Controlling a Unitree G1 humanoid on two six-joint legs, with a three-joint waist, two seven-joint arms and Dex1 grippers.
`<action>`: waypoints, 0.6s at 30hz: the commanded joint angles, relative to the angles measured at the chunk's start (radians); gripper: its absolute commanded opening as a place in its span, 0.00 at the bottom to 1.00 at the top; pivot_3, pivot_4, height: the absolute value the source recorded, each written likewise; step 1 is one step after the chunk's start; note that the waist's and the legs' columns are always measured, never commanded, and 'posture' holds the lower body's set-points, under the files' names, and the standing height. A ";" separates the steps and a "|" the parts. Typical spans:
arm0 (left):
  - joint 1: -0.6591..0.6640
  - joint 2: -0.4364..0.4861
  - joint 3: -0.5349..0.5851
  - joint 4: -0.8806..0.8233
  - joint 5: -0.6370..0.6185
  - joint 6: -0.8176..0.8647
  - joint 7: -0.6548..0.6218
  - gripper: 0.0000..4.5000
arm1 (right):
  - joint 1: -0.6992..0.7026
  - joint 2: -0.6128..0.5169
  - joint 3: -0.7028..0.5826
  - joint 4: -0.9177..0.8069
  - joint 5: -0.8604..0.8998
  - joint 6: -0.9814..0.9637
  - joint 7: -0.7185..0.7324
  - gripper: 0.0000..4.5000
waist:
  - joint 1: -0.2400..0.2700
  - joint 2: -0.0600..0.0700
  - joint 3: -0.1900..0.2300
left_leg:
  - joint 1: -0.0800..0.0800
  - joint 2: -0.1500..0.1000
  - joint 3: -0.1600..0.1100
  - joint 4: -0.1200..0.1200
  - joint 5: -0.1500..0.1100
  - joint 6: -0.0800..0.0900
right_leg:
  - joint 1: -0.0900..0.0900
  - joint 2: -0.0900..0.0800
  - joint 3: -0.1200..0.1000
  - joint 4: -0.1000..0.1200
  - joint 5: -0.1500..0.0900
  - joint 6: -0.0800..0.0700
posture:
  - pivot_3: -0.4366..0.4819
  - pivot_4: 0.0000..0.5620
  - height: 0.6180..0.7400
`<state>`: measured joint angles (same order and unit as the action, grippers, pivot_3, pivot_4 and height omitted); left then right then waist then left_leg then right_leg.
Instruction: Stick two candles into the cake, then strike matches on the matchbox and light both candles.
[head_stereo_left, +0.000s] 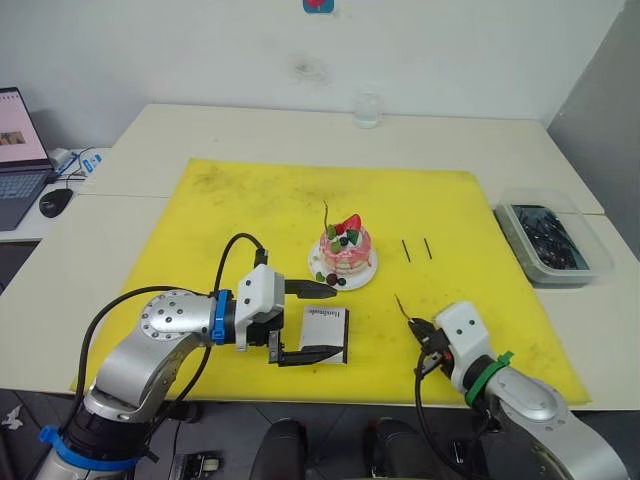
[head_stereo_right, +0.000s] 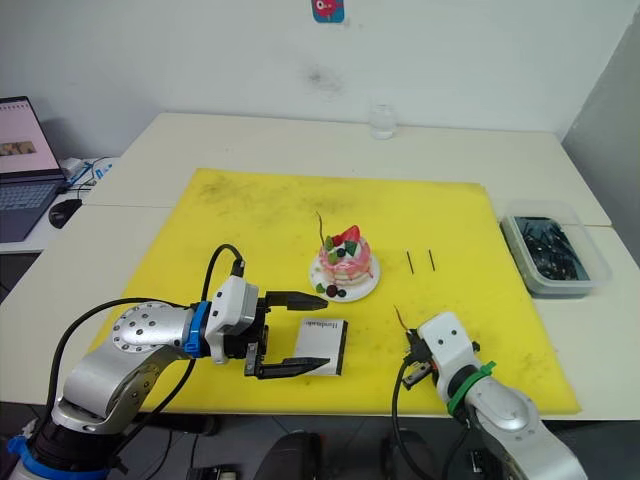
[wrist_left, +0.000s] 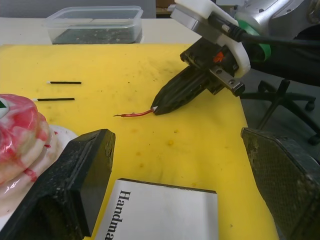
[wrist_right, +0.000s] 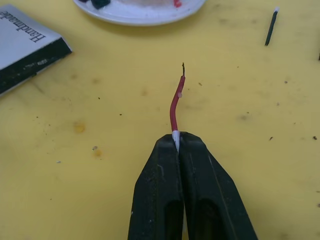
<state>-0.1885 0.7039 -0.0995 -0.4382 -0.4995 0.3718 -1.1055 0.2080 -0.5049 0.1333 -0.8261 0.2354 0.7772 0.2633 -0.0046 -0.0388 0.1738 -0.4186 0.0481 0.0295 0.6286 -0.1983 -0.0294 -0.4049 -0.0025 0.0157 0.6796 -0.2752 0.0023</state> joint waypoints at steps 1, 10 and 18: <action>-0.005 0.006 -0.005 -0.059 -0.039 0.020 -0.013 1.00 | -0.011 -0.051 -0.141 -0.100 0.065 0.017 0.072 0.01 | 0.000 0.000 0.000 | 0.000 0.000 0.000 0.000 0.000 0.000 | 0.000 0.000 0.000 0.000 0.000 0.000 | 0.48 0.27 1.00; -0.071 -0.002 -0.039 -0.125 -0.164 0.151 -0.033 1.00 | 0.152 -0.310 -0.524 0.143 0.097 -0.221 0.456 0.01 | 0.004 0.000 0.000 | 0.000 -0.001 0.000 0.000 0.000 0.000 | 0.001 0.001 -0.001 0.000 0.000 0.000 | 0.48 0.27 1.00; -0.132 -0.052 -0.089 -0.118 -0.178 0.167 -0.036 1.00 | 0.262 -0.319 -0.629 0.324 0.104 -0.395 0.617 0.01 | 0.000 0.000 0.000 | 0.001 -0.002 0.000 0.001 0.000 0.000 | 0.001 0.004 0.000 0.000 0.000 0.001 | 0.48 0.27 1.00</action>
<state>-0.3066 0.6593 -0.1789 -0.5388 -0.6609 0.5389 -1.1437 0.4643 -0.8222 -0.4580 -0.5063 0.3339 0.4171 0.8551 -0.0043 -0.0388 0.1737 -0.4177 0.0465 0.0292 0.6294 -0.1982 -0.0294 -0.4038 0.0014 0.0157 0.6799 -0.2747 0.0031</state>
